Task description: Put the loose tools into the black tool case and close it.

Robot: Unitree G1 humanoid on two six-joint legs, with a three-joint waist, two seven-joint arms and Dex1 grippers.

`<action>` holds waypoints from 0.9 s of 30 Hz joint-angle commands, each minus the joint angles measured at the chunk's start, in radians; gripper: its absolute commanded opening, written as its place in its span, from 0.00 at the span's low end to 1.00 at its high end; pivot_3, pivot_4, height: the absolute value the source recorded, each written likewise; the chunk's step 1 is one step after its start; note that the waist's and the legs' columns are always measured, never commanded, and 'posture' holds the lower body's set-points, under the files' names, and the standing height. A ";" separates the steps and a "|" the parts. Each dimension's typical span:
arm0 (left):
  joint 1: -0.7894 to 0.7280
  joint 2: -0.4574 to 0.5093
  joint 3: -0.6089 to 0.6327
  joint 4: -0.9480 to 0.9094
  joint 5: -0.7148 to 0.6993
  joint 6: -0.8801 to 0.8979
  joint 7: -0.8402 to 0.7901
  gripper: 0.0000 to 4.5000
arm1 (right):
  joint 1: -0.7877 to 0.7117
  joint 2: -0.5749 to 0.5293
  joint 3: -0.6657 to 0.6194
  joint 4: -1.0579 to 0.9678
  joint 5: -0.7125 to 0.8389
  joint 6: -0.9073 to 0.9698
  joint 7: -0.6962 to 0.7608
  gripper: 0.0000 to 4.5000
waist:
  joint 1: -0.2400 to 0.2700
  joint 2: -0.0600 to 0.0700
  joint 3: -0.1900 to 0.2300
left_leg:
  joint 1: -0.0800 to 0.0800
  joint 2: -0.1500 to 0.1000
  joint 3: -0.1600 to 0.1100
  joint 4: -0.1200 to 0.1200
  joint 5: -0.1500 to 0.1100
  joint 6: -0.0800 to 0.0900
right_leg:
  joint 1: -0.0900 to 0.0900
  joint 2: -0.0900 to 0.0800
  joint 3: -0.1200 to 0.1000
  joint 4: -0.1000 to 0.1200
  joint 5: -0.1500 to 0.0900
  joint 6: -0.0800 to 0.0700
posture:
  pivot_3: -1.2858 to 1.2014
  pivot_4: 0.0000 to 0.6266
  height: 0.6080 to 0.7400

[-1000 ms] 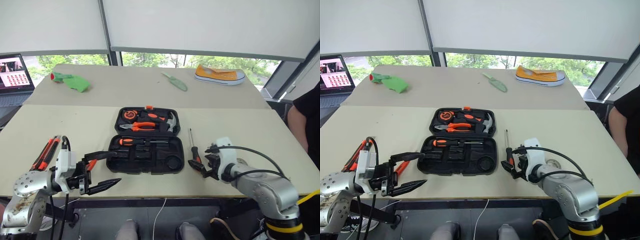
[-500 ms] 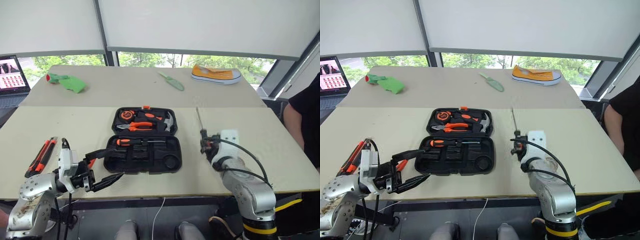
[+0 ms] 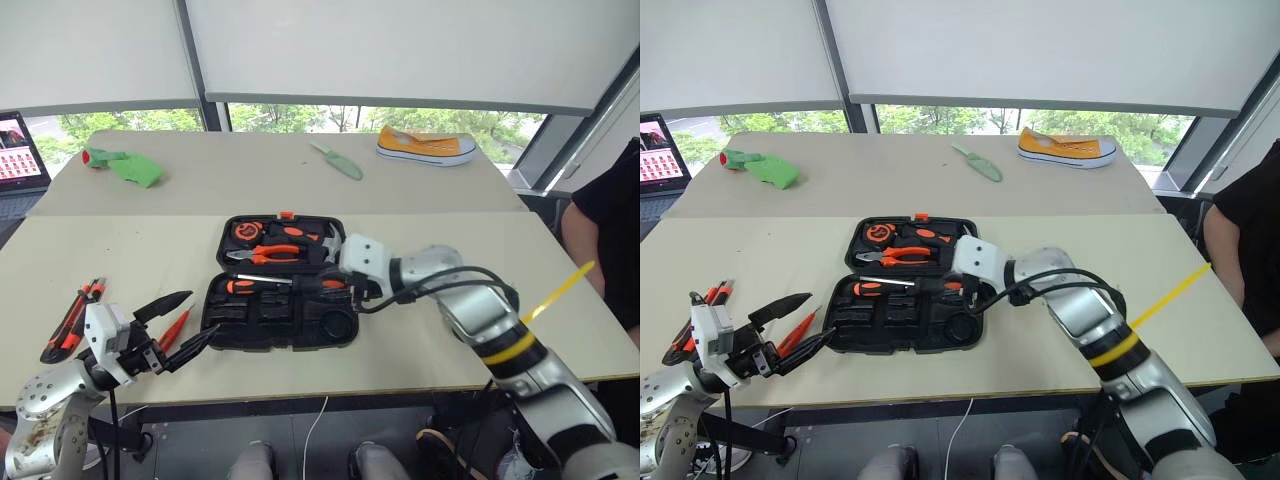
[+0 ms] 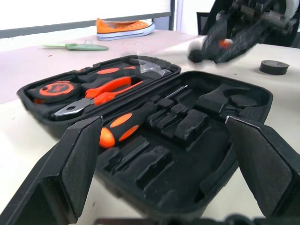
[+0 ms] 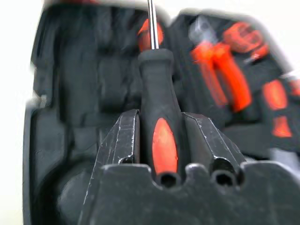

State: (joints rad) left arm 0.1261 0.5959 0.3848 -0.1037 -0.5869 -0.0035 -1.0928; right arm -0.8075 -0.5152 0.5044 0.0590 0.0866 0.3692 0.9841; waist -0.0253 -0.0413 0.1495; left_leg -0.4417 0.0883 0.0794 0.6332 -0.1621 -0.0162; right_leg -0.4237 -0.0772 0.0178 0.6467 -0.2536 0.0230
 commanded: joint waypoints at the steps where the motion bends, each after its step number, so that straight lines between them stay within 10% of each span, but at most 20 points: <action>1: 0.019 0.009 0.004 -0.054 -0.014 -0.003 -0.004 1.00 | -0.040 0.011 0.027 0.048 -0.065 -0.044 0.038 0.23 | 0.005 0.000 0.000 | 0.000 0.000 0.000 0.000 0.000 0.000 | 0.000 0.000 0.000 0.000 0.000 0.000 | 0.52 0.24 1.00; 27: 0.030 0.000 -0.014 -0.083 0.000 -0.010 0.035 1.00 | -0.131 0.076 -0.011 0.292 -0.164 -0.122 0.137 0.23 | 0.011 0.000 0.000 | 0.001 0.001 0.003 0.000 0.000 -0.001 | -0.001 0.000 0.000 0.001 0.001 -0.002 | 0.52 0.24 1.00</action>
State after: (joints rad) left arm 0.1585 0.5956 0.3700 -0.1522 -0.5854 -0.0004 -1.0636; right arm -0.9110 -0.4271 0.5159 0.3506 -0.0626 0.2736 1.1112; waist -0.0142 -0.0410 0.1495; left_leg -0.4404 0.0897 0.0823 0.6328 -0.1618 -0.0173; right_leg -0.4244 -0.0775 0.0173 0.6473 -0.2528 0.0213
